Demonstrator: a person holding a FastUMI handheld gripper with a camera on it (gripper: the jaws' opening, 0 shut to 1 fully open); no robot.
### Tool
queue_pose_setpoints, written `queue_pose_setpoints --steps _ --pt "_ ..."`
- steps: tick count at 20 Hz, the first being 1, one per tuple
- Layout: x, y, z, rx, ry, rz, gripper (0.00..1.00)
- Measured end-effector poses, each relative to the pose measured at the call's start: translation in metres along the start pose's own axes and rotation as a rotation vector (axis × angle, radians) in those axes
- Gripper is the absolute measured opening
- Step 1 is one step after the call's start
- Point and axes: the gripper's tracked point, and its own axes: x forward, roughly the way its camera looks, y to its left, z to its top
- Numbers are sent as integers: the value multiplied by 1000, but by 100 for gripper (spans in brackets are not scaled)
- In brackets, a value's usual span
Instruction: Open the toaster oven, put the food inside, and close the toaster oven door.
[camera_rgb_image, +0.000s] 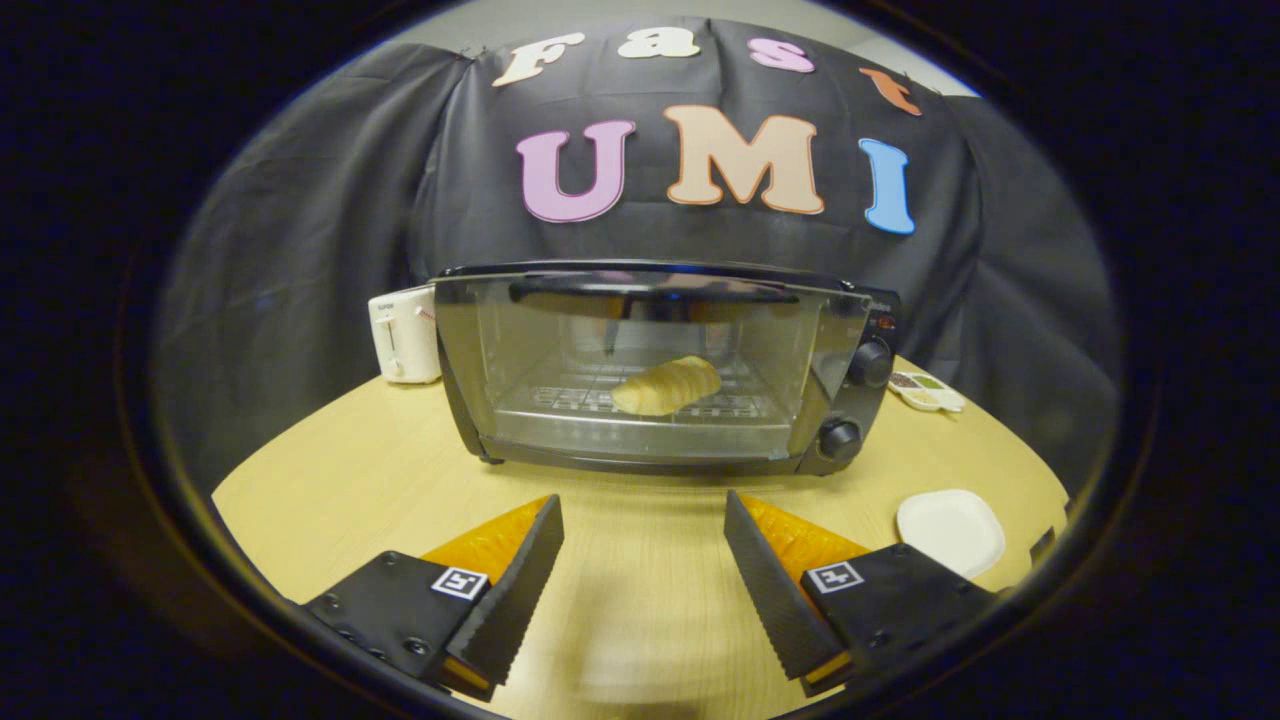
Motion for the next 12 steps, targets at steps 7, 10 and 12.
queue_pose_setpoints --steps 7,10,12 --pt "-9 1 34 41 -98 18 99" --pt "-29 6 68 76 -191 39 99" --pt "-48 10 90 102 -252 55 99"
